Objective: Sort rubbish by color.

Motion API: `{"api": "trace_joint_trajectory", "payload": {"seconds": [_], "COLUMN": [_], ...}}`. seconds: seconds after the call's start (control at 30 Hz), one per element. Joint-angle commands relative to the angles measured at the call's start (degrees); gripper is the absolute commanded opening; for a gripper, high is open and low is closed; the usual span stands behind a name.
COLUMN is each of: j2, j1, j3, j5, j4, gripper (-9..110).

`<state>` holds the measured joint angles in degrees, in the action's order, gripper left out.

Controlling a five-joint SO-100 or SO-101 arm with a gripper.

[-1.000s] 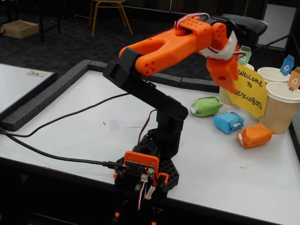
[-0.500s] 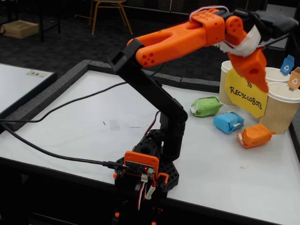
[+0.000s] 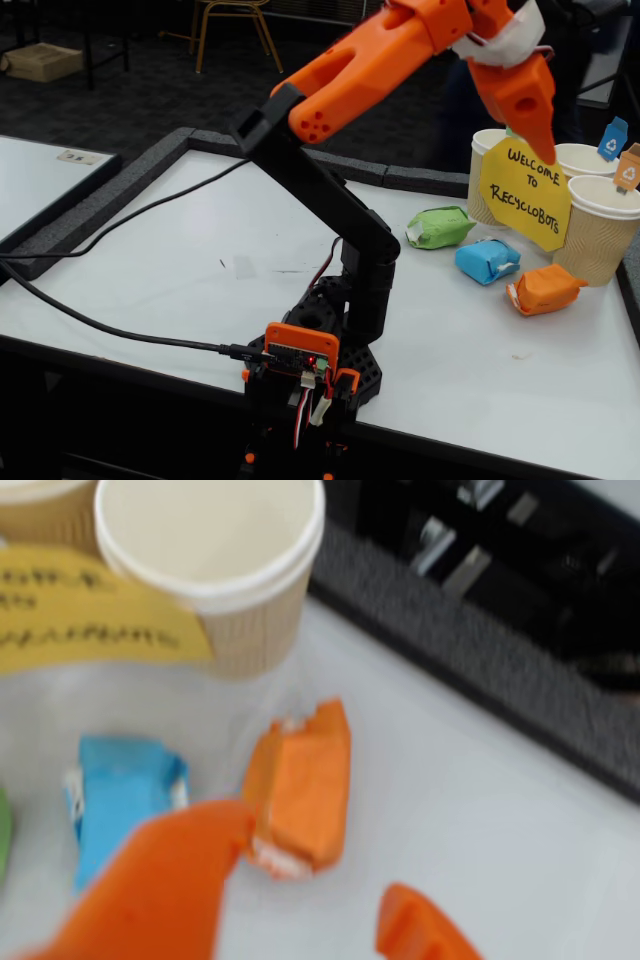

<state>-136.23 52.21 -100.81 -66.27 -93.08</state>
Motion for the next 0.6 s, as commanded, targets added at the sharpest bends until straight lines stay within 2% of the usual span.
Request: {"api": "trace_joint_trajectory", "payload": {"seconds": [0.0, 0.37, 0.57], "j2": [-4.0, -7.6, -6.4], "j1": [1.2, -1.3, -1.2], "j3": [6.9, 6.2, -3.9], "j5": [-1.1, -1.0, -1.0], "j4": [-4.1, -7.0, 6.0], "gripper": [10, 10, 10]}}
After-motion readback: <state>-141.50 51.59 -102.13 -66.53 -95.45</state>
